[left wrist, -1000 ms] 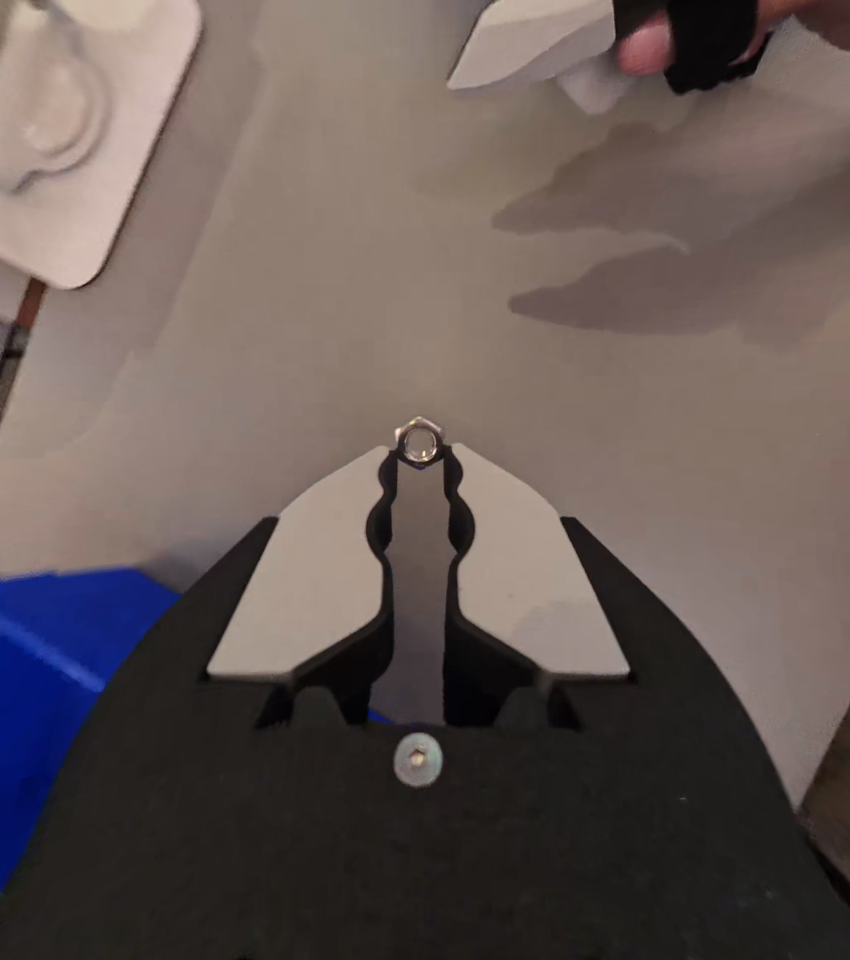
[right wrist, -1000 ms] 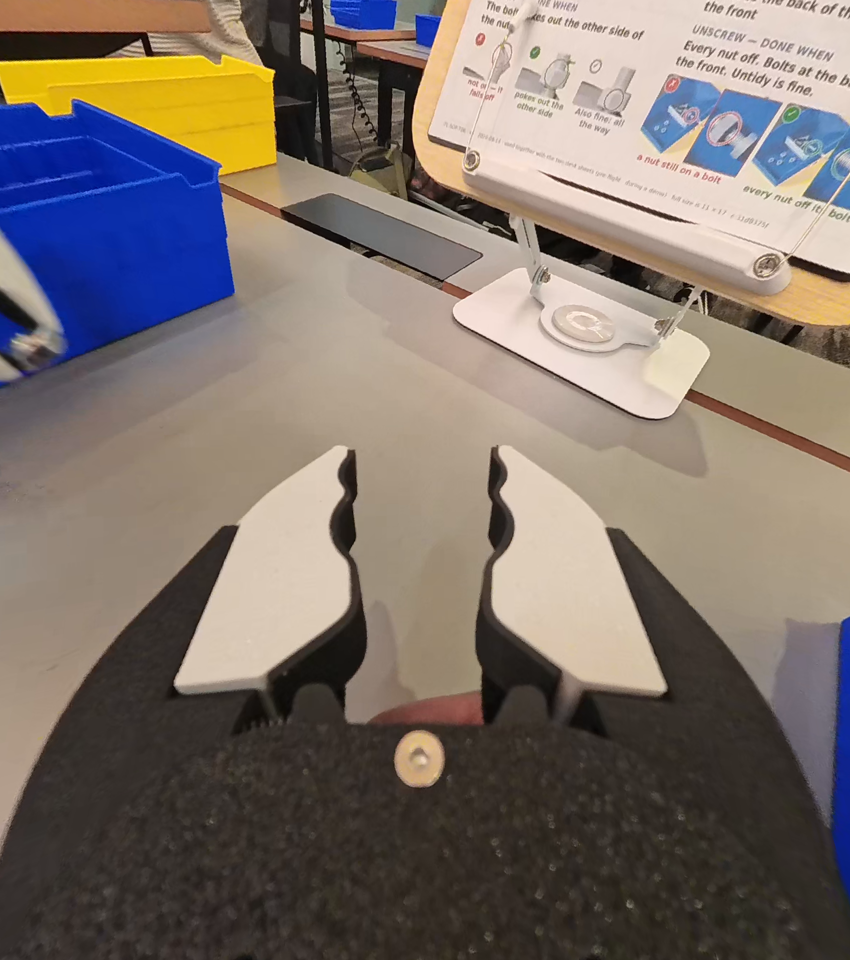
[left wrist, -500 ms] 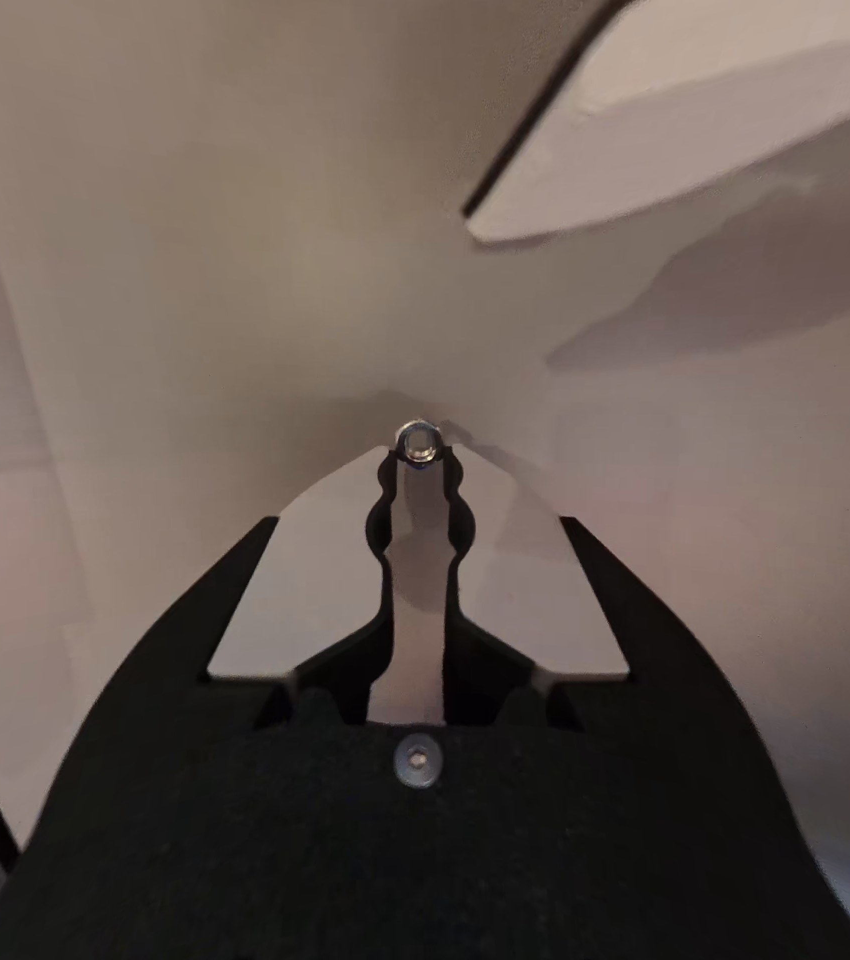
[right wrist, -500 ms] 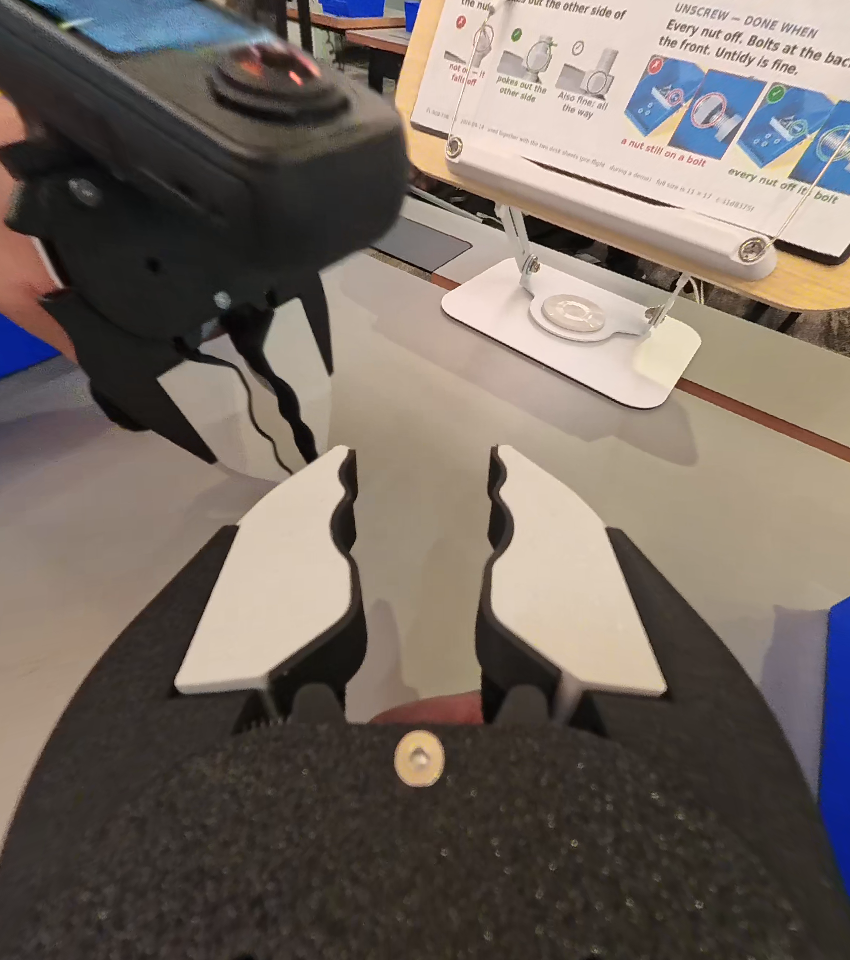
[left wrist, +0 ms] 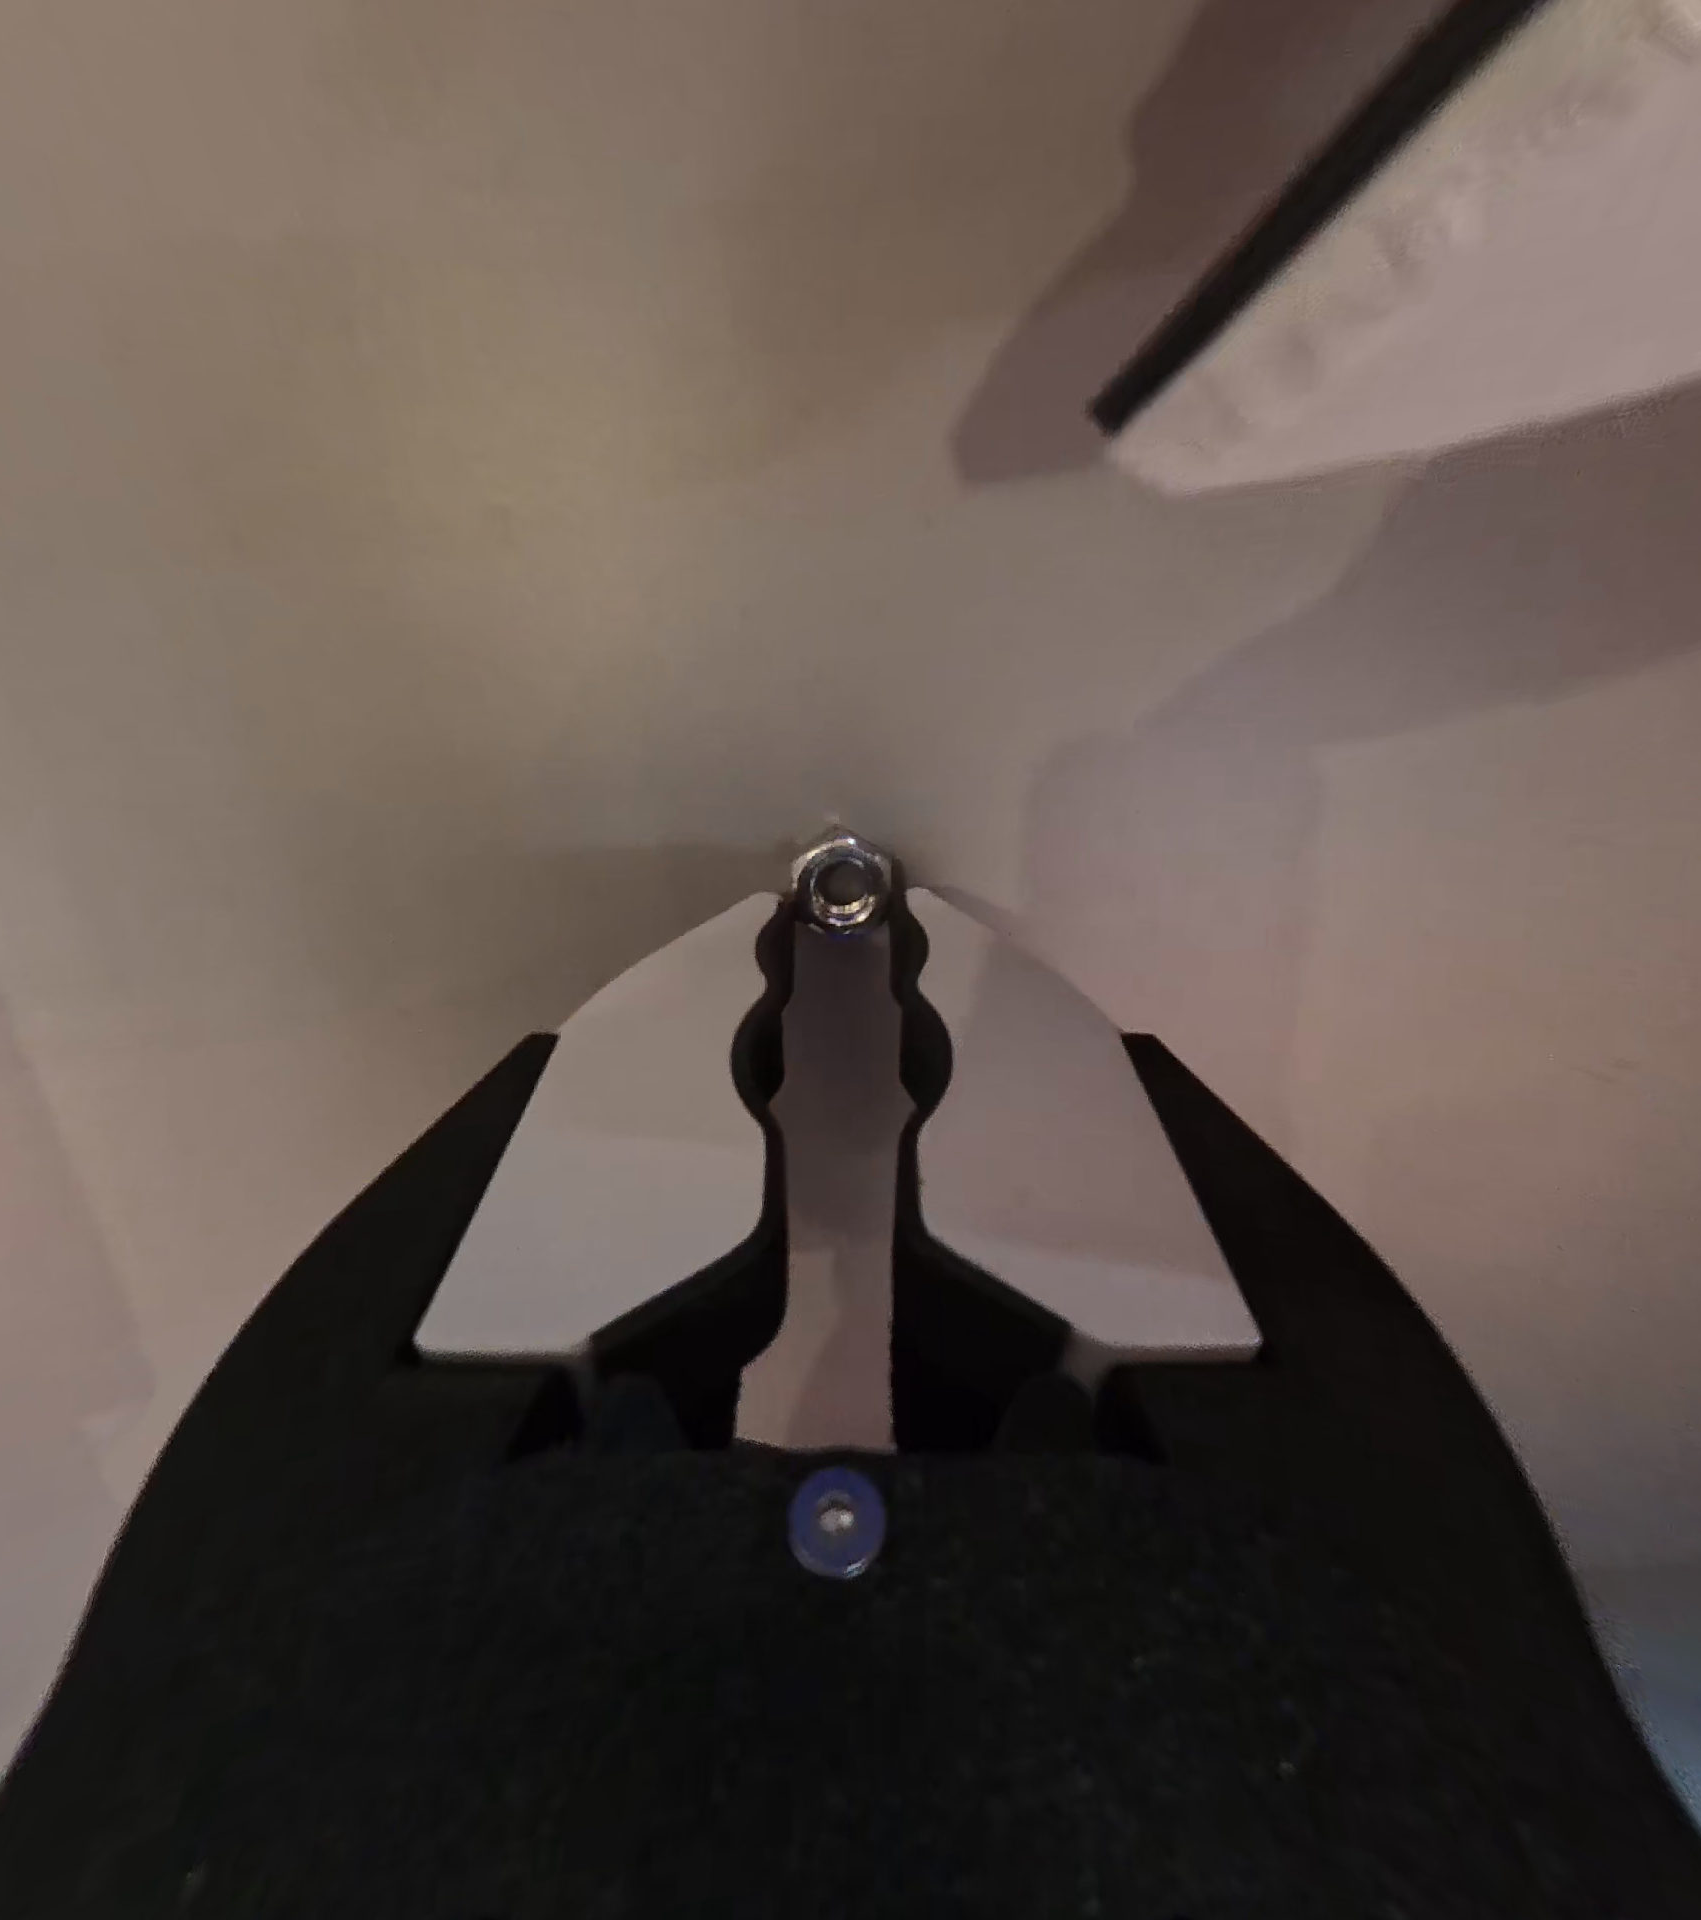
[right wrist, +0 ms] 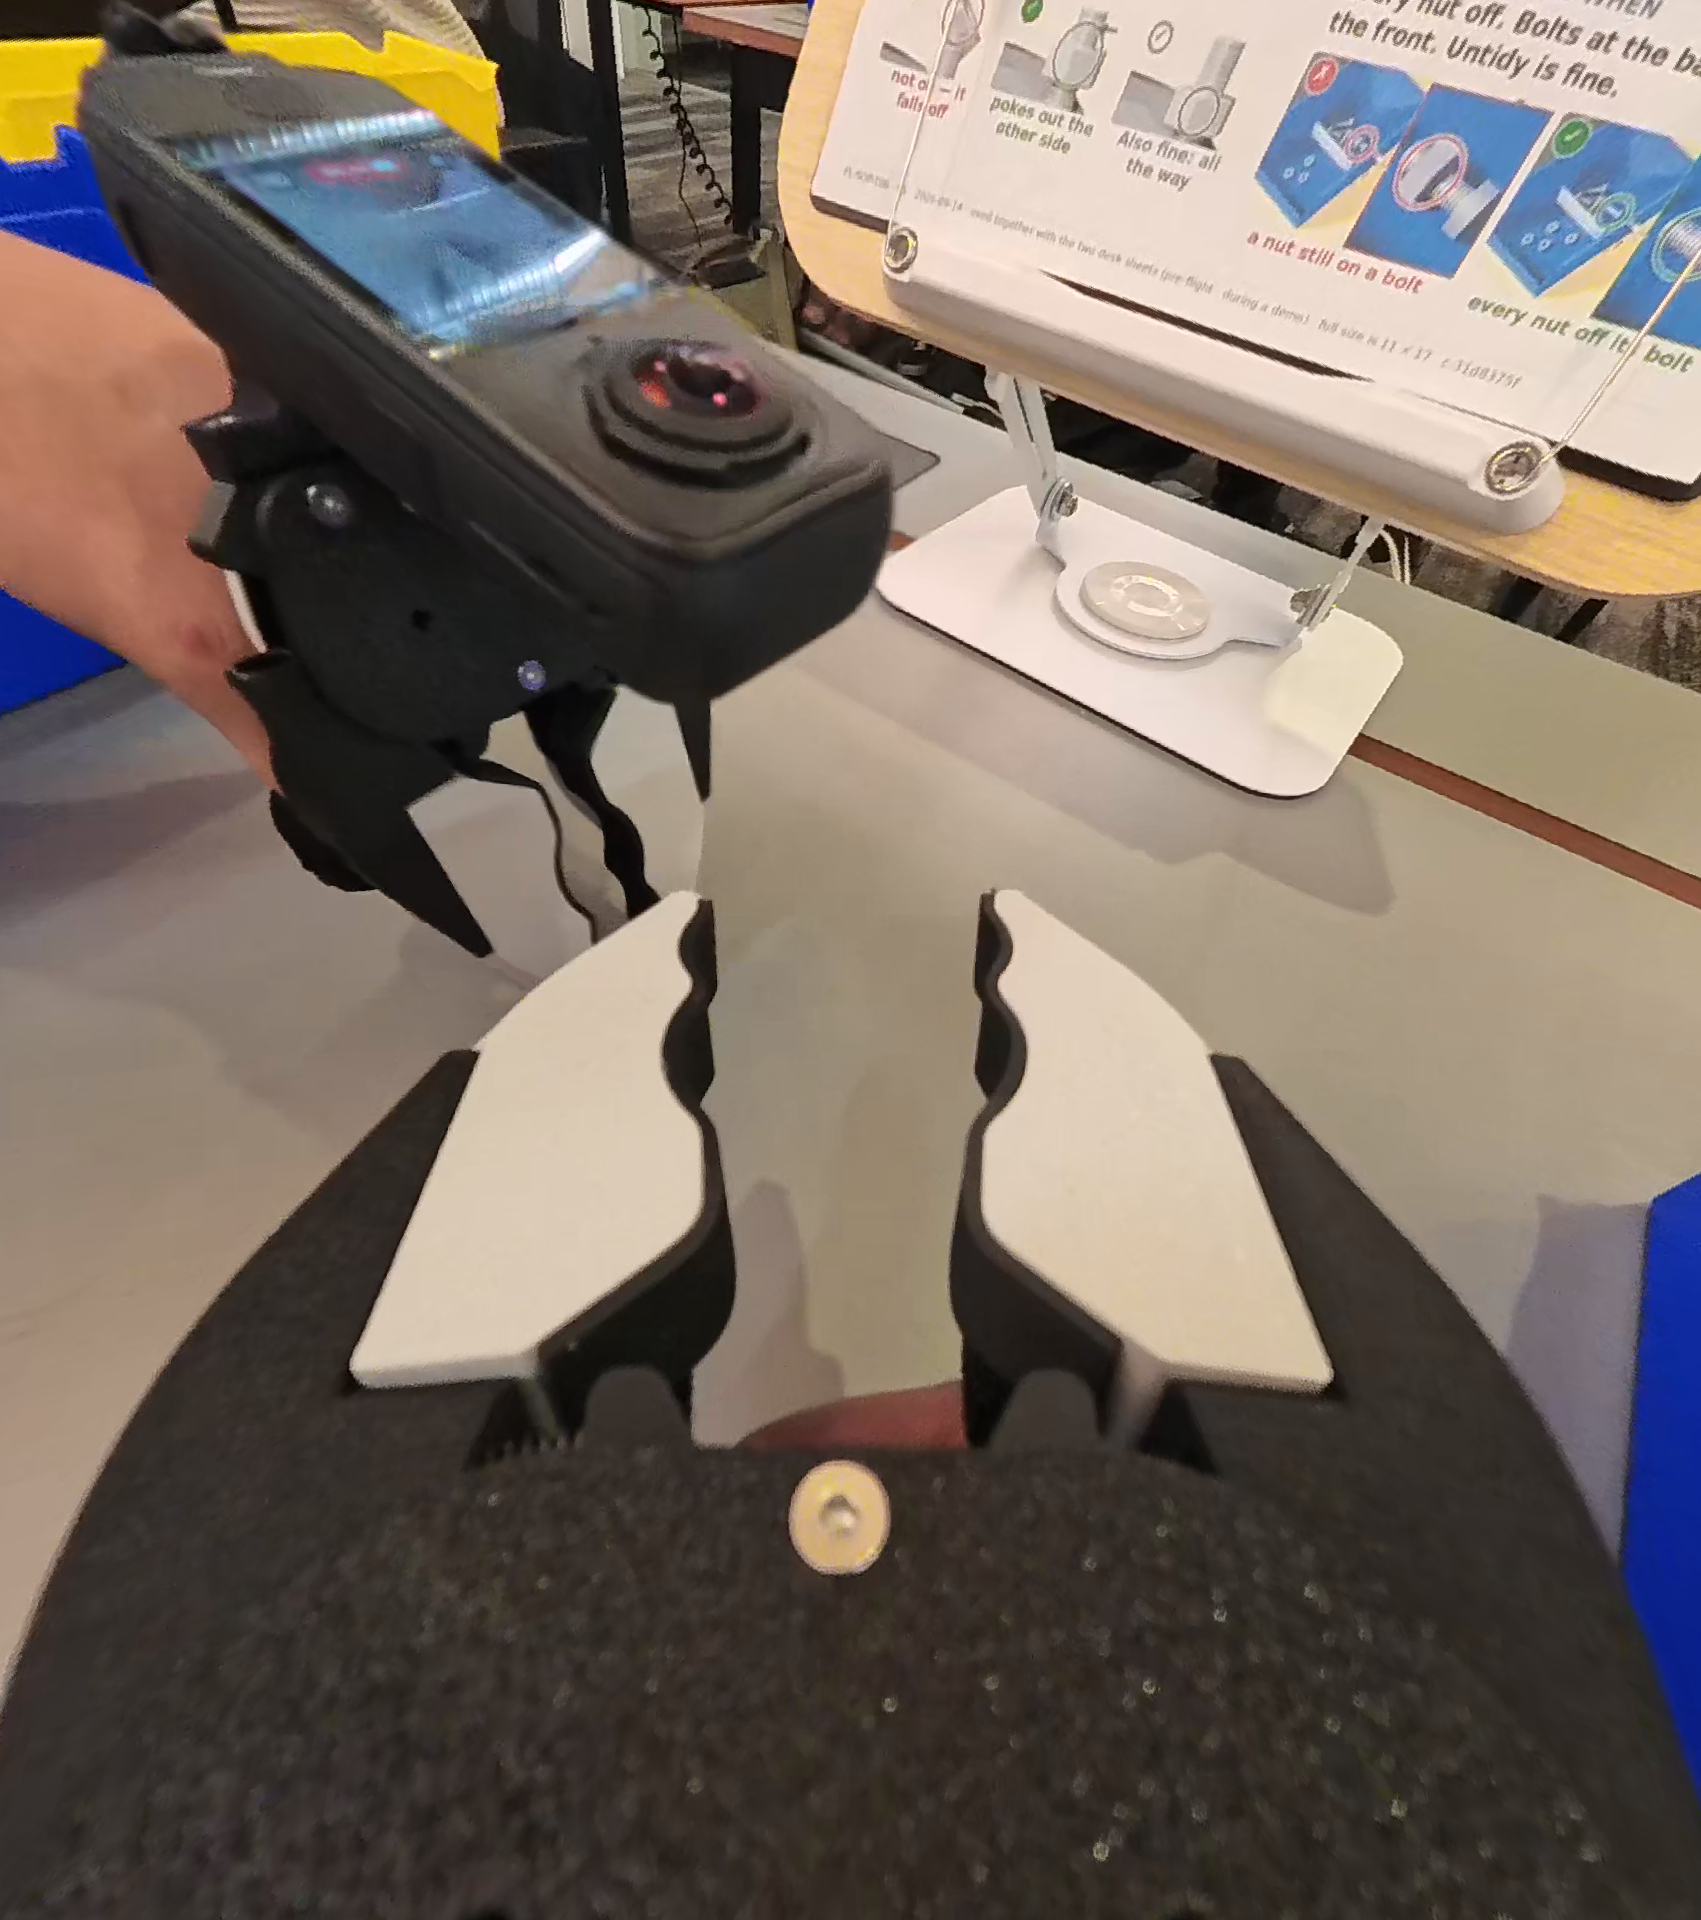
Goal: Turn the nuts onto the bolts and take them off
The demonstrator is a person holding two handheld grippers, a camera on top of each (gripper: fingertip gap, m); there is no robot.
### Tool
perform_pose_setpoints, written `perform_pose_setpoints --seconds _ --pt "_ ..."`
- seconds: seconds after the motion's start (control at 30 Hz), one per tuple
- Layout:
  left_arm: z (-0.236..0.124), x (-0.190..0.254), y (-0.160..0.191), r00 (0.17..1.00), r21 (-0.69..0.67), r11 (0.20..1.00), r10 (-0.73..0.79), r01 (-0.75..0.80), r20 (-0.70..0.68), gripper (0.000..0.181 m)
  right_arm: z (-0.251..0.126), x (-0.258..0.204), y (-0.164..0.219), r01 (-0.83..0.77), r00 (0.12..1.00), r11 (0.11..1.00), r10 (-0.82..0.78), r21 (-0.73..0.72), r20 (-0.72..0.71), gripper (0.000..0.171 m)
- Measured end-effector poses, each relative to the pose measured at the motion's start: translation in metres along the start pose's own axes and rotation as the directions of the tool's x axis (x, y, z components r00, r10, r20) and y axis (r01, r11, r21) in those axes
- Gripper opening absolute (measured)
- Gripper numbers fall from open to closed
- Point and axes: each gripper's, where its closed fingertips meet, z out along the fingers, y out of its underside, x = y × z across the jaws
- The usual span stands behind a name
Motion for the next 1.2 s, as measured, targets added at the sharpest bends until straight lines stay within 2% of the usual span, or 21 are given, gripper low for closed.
perform_pose_setpoints --seconds 0.07,0.13,0.23,0.3,0.37,0.5,0.6,0.73,0.77,0.87,0.97,1.07,1.2 --pt "-0.005 -0.003 0.001 0.998 0.023 1.0 -0.022 0.021 0.051 0.032 0.0 0.0 0.0 0.003 1.0 1.0 -0.003 0.001 -0.003 0.047" --pt "-0.024 -0.002 -0.001 0.991 0.105 0.993 -0.072 0.06 0.111 0.036 0.0 0.001 0.001 0.005 1.0 1.0 -0.005 -0.002 -0.003 0.047" --pt "-0.077 0.003 -0.006 0.941 0.33 0.936 -0.216 0.124 0.259 0.035 -0.001 0.001 0.0 -0.001 1.0 1.0 0.001 0.004 0.0 0.047" --pt "-0.121 0.014 -0.001 0.858 0.514 0.843 -0.374 0.156 0.353 0.036 -0.001 0.0 -0.001 -0.002 1.0 1.0 0.002 0.006 0.005 0.047" --pt "-0.161 0.031 0.018 0.728 0.679 0.722 -0.538 0.136 0.426 0.036 -0.001 -0.001 -0.001 0.001 1.0 1.0 -0.001 0.004 0.009 0.047" --pt "-0.215 0.079 0.092 0.333 0.834 0.552 -0.788 0.011 0.518 0.031 0.0 -0.005 -0.001 0.019 1.0 1.0 -0.019 0.0 0.014 0.047" --pt "-0.22 0.115 0.15 0.099 0.871 0.492 -0.866 0.0 0.489 0.032 0.0 -0.008 0.0 0.047 0.999 0.999 -0.047 -0.006 0.011 0.047" --pt "-0.208 0.136 0.211 -0.103 0.886 0.449 -0.882 0.114 0.46 0.037 0.001 -0.013 -0.001 0.084 0.996 0.996 -0.084 -0.004 0.006 0.047" --pt "-0.201 0.14 0.225 -0.134 0.899 0.415 -0.892 0.138 0.432 0.037 0.002 -0.014 0.0 0.092 0.996 0.996 -0.092 -0.008 0.006 0.047" --pt "-0.186 0.142 0.247 -0.149 0.952 0.26 -0.947 0.163 0.285 0.039 0.004 -0.015 0.004 0.108 0.994 0.994 -0.108 -0.028 0.005 0.047" --pt "-0.18 0.138 0.251 -0.13 0.955 0.231 -0.958 0.187 0.257 0.039 0.005 -0.014 0.005 0.112 0.994 0.993 -0.112 -0.03 -0.003 0.047" --pt "-0.187 0.132 0.246 -0.066 0.939 0.271 -0.955 0.213 0.29 0.036 0.007 -0.011 0.008 0.117 0.993 0.992 -0.118 -0.042 -0.005 0.047" --pt "-0.215 0.094 0.238 0.171 0.823 0.448 -0.894 0.35 0.414 0.037 0.006 -0.008 0.008 0.11 0.994 0.993 -0.111 -0.039 -0.01 0.047"
